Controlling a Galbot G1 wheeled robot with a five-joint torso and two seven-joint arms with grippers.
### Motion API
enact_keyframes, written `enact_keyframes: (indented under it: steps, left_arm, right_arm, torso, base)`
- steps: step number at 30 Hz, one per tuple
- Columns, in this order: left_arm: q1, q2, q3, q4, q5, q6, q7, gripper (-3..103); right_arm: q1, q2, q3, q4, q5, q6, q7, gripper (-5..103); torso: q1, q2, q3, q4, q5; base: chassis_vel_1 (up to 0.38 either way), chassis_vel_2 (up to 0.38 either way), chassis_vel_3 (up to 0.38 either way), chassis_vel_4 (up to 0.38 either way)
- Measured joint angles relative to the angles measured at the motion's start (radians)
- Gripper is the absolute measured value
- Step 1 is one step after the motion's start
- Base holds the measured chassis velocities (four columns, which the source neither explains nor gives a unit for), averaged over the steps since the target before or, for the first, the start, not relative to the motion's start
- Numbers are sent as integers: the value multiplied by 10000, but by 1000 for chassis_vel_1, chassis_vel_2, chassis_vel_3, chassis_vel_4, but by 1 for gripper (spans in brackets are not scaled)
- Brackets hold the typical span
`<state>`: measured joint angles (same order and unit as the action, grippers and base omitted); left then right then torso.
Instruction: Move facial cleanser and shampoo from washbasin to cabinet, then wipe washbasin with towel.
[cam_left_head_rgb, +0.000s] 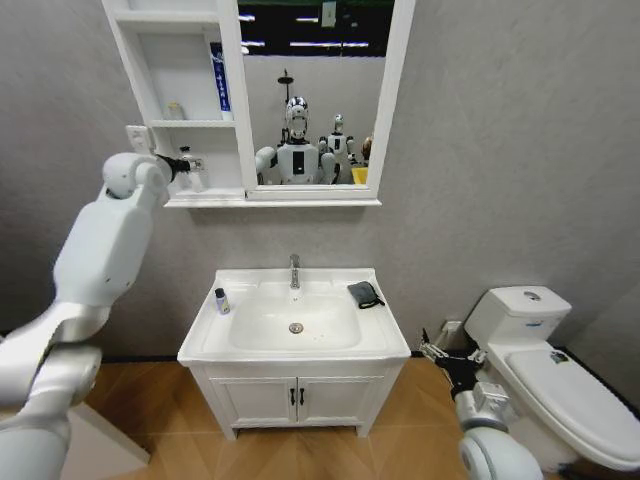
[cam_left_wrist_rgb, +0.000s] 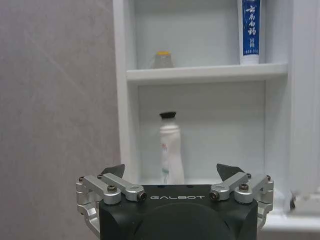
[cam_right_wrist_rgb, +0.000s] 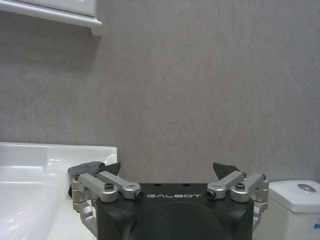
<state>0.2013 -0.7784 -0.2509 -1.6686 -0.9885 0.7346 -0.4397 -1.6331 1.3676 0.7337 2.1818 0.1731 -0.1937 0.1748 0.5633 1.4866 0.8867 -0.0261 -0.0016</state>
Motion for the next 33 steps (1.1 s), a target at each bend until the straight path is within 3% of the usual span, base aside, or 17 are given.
enact_keyframes:
  steps: [3,4,5,6,7,10,11,14,17,21,33]
  left_arm:
    - [2491,665,-1152,-2142,-396,-371,-287,100]
    - [2491,665,-1152,-2142,-396,-371,-287,100]
    - [3382,644,-1412,-2580,-253,-666,-299,100]
    - [4502,408,-1666,-2927,184,-1071,-297,100]
    - [4502,408,-1666,-2927,184,-1071,-297,100]
    - [6466,-901,-1737,-2957,2069,-2506,115,100]
    - [6466,-901,-1737,-2957,2069,-2506,115,100]
    - [7234,-1898,-1579,-2204,3546,-3703,628,100]
    - [7381,-2357,-1525,-1393,4471,-4275,1096,100]
    - [7396,-2849,-1281,-213,5228,-4610,1435,100]
    - [7066,-3621,-908,1732,5923,-4867,2162,100]
  right_arm:
    - [33,29,-140,-1,-69,-33,0,100]
    - [33,29,-140,-1,-69,-33,0,100]
    - [25,42,-162,-1,-100,-33,0,100]
    - [-16,72,-174,-1,-143,-33,1,100]
    - [-16,72,-174,-1,-143,-33,1,100]
    - [-87,122,-193,21,-224,-9,29,100]
    - [-87,122,-193,21,-224,-9,29,100]
    - [-197,59,-146,32,-232,87,32,100]
    - [-275,38,-42,54,-211,128,30,100]
    - [-288,62,-7,59,-206,154,37,100]
    - [-260,52,-46,-59,-219,205,40,100]
  torso:
    - [-2,3,-4,3,28]
    - [-2,3,-4,3,28]
    - [-3,2,-2,2,16]
    - [-2,1,0,3,8]
    - [-2,1,0,3,8]
    - [0,1,0,-6,12]
    - [0,1,0,-6,12]
    - [0,1,0,-6,17]
    - [0,1,0,-7,17]
    - [2,0,1,-4,15]
    - [3,-1,1,-3,17]
  base:
    - [0,0,0,0]
    - [0,0,0,0]
    - [0,0,0,0]
    - [0,0,0,0]
    - [0,0,0,0]
    - [0,0,0,0]
    - [0,0,0,0]
    - [0,0,0,0]
    - [0,0,0,0]
    - [0,0,0,0]
    - [0,0,0,0]
